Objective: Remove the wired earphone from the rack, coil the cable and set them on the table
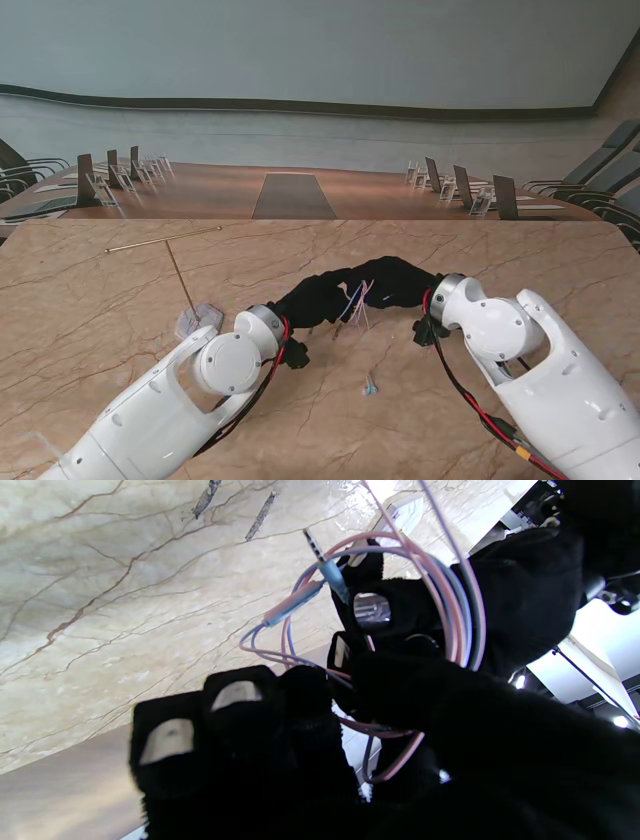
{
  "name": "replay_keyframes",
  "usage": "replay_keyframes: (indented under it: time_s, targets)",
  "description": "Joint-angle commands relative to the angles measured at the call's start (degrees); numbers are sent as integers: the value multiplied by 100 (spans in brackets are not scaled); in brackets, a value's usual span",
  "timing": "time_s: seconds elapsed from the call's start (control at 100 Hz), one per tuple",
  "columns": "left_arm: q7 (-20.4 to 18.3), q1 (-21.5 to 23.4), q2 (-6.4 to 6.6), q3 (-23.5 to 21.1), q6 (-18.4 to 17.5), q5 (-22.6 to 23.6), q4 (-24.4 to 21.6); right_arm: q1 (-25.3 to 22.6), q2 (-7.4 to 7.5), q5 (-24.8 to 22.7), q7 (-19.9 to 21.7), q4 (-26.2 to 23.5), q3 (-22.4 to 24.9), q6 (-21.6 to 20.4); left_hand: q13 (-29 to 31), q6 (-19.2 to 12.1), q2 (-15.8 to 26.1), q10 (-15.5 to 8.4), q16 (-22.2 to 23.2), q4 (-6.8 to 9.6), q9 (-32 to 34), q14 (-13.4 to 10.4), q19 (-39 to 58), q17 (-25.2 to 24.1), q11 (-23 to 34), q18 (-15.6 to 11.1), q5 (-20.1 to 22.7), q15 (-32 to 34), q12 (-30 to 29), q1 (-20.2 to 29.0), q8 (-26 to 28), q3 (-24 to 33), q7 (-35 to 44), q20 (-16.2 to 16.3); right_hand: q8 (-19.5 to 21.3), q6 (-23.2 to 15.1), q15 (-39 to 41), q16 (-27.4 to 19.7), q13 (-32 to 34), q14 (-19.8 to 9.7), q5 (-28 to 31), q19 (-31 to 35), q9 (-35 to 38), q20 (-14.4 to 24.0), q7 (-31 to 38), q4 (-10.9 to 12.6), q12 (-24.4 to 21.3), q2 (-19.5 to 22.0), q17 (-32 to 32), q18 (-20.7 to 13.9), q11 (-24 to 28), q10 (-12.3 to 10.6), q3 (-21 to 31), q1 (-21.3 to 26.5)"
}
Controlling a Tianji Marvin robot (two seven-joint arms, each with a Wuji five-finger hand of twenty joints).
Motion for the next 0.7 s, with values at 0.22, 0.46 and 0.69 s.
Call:
replay_keyframes:
  time_s: [0.22,0.46,0.69]
  targets:
    - [-114,72,78,-69,-130,270,-12,-51,-11,-90,7,-19,110,-105,-1063,-416,69,200,-6,274,-1130,16,-413,-867,-617,-326,196,-392,109,-635,-787,-268,-436,-25,17,-30,393,-57,162,650,-55,535,228,-165,244,-99,-53,-254,175,-452,235,367,138,-170]
    - [-48,110,102,-130,-225,474,11,-121,3,-157,31,-48,185,-129,-1375,-475,400,309,112,407,-1798,-20,-588,-1124,-441,-404,1865,-445,-966,-850,-1832,-1054,-1786,154,8,-20,365,-65,108,658,-7,519,190,-180,229,-78,-69,-277,136,-449,202,379,155,-172]
    - [-22,124,114,-190,-271,559,22,-199,22,-248,59,-160,359,-260,-1537,-114,541,271,69,427,-1908,-44,-692,-1218,-497,-430,1902,-581,-1008,-935,-2113,-1198,-2153,135,-24,-4,327,-62,52,664,107,477,127,-183,181,-32,-83,-349,69,-443,175,417,253,-206]
